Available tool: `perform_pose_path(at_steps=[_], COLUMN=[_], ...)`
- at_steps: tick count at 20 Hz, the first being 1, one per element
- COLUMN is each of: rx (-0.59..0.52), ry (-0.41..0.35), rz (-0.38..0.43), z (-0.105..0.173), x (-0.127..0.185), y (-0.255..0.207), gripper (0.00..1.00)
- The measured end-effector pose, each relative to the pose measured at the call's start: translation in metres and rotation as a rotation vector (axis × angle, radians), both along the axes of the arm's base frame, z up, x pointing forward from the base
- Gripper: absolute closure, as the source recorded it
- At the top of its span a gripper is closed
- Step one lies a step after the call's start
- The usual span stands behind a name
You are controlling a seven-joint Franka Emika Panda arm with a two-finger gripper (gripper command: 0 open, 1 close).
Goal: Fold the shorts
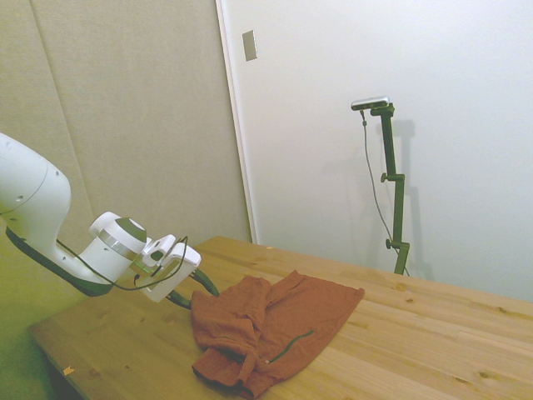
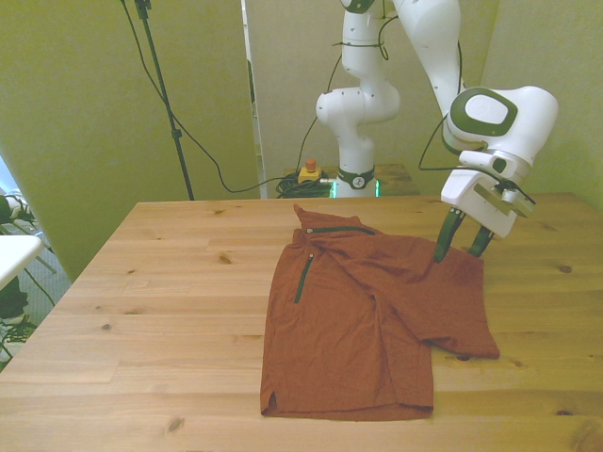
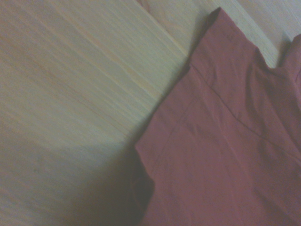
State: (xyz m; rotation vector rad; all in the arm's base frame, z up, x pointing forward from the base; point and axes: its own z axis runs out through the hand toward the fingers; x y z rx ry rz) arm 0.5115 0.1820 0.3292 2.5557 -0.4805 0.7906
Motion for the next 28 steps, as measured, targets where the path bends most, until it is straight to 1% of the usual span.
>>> perform_pose_path(at_steps=[6,20,25,28], rx=[0.009,0.015,0.039,0.053], ry=[-0.001,0.003,-0.014,-0.047], rz=[0.001,0.01,-0.01,-0.051], z=[-0.006,-0.019,-0.017,-0.005], x=[0.001,0.003,0.007,0.013], y=[0.008,0.012,0.005,-0.011], gripper=[1.0,1.0,1.0,1.0])
